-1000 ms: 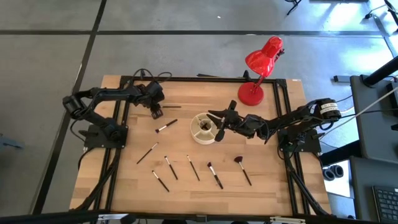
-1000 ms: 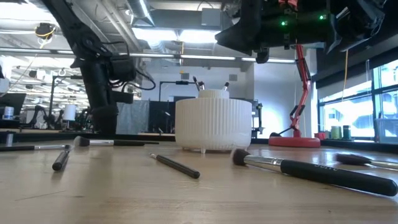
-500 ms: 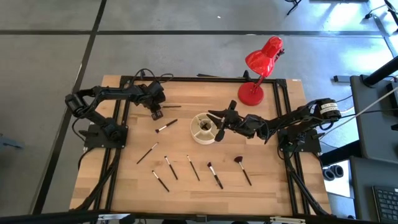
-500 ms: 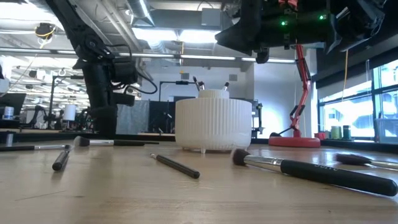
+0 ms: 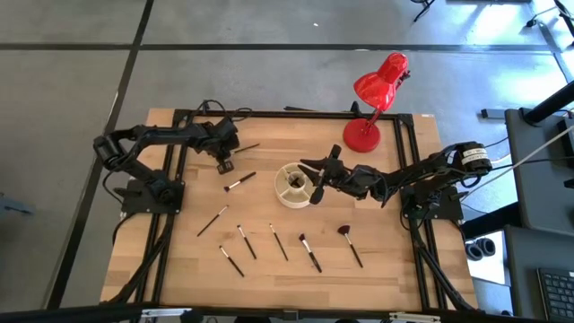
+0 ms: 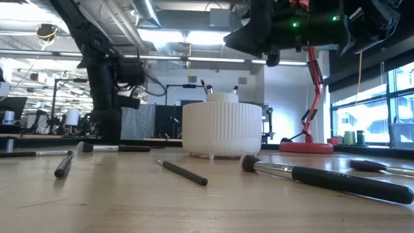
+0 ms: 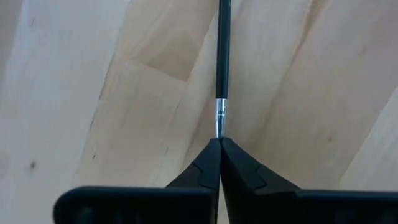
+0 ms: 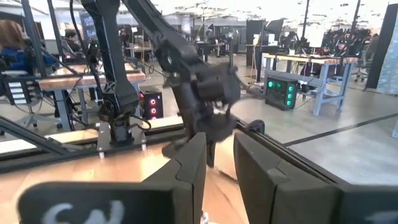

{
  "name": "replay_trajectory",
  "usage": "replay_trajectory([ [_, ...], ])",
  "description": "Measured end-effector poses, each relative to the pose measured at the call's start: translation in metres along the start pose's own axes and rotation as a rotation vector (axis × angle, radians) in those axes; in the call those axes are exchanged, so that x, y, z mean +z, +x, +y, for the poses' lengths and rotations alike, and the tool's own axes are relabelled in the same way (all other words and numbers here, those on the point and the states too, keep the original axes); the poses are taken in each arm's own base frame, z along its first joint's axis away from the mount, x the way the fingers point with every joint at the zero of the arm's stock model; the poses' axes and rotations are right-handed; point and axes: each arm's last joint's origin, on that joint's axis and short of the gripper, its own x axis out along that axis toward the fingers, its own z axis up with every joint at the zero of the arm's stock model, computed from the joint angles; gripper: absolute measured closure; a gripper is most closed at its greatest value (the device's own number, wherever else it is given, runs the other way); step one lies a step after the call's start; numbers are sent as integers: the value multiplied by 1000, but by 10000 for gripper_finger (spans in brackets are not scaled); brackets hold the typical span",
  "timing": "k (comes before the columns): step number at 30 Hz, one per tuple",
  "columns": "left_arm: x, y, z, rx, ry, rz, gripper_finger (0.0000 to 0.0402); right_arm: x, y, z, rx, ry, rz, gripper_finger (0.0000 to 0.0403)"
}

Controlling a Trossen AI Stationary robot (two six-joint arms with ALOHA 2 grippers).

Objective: Put items in baskets/containers
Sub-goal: Put the eyeshadow brush into the brush organizer

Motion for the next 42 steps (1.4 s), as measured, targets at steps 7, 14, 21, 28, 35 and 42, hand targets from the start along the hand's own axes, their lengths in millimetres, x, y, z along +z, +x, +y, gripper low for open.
replay_trajectory([
  [7, 18, -29, -21, 229, 221, -85, 400, -5, 7, -5, 39, 48, 111, 320],
  [14, 36, -51, -60, 506, 534, -194, 399, 25, 42, -13, 146, 53, 363, 320],
  [21, 53, -75, -104, 771, 823, -331, 399, 76, 71, -35, 171, 47, 577, 297],
  [28, 62, -98, -131, 867, 879, -529, 399, 98, 81, -62, 239, 224, 595, 246],
  [35, 62, -108, -149, 862, 966, -634, 399, 99, 84, -92, 337, 350, 628, 222],
  [42, 66, -117, -159, 746, 1029, -861, 399, 80, 89, -98, 474, 471, 753, 220],
])
